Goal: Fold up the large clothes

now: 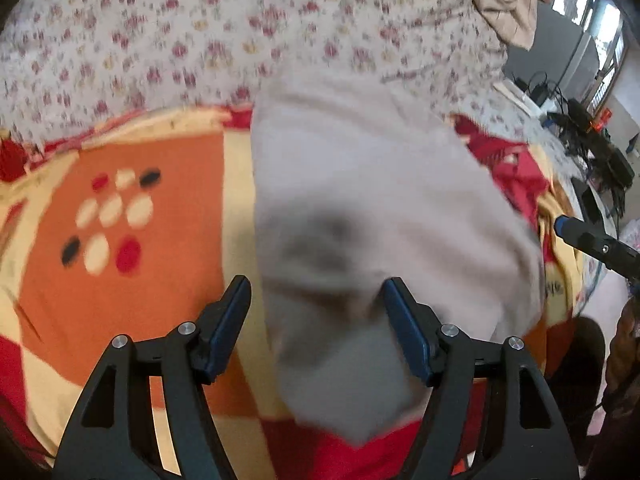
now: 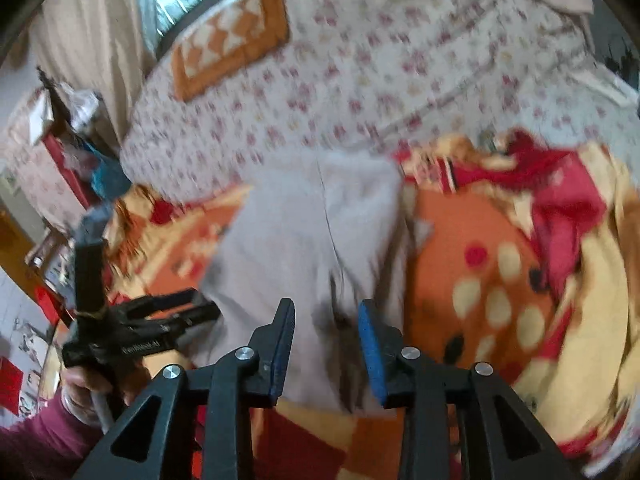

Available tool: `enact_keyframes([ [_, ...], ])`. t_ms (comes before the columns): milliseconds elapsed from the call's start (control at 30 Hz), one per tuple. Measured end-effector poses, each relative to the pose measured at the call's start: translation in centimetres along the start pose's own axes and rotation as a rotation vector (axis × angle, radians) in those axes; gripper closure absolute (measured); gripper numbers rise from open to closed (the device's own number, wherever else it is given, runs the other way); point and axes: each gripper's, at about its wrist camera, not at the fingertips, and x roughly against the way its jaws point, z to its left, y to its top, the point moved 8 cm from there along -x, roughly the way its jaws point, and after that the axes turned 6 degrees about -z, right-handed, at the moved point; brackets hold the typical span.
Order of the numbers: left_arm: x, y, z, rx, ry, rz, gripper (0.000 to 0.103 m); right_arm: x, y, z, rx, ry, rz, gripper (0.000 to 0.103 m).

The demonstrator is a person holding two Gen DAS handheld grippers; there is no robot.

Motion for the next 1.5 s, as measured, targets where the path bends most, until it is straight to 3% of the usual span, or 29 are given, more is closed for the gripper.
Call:
enact_keyframes([
  [200,-3.6,2.3,0.3,0.021,0.048,0.040,0.033,-6.2,2.8,1.2,0.042,-0.023,0.004,0.072],
  [300,-5.4,2.5,0.0,0.011,0.060,0.060,0.027,-9.7,1.8,-1.9,0.058,-0.163,0.065,0.072],
  [467,-6.9,2.4,-0.7,0.037,0.045,0.067,0.023,-12.0,0.2,-6.9,-0.008,-0.256,0.090,0.072],
  [567,-6.7,2.3,-0.6,0.032,0.056,0.055,0.023,-10.8,0.6,-7.7,-0.116,-0.170,0.076,0.072],
  [633,-6.6,2.2,-0.4,0.038,0.056,0.054,0.023,-9.2,1.3,-7.3,-0.129,-0.159,0.052,0.072],
  [767,-6.5,2.2,-0.4,0.038,0.061,0.053,0.023,-6.0,2.5,-3.2,-0.071,-0.080,-0.012,0.072],
  [867,-6.4,2.2,-0.5,0.036,0.069,0.049,0.023,-5.3,1.9,0.0,-0.012,-0.024,0.000,0.072],
  [933,-6.3,2.1,-0.5,0.037,0.074,0.046,0.023,-6.2,0.7,0.6,0.031,-0.049,0.042,0.072],
  [1033,-6.2,1.9,-0.4,0.033,0.071,0.050,0.023,-8.8,-1.8,-1.4,0.081,-0.201,0.140,0.072],
  [1233,-5.7,1.7,-0.4,0.027,0.089,0.048,0.023,-7.6,-2.0,-1.8,0.043,-0.172,0.114,0.072],
  [1300,-5.5,1.5,-0.3,0.039,0.080,0.055,0.023,-6.9,-1.4,-1.9,0.007,-0.147,0.095,0.065],
  [1367,-5.1,1.4,-0.1,0.063,0.061,0.072,0.024,-6.2,-1.1,-2.1,-0.028,-0.128,0.074,0.051],
  [1500,-3.6,1.2,0.1,0.105,0.017,0.069,0.024,-5.5,-0.5,-1.7,-0.048,-0.113,0.055,0.051],
])
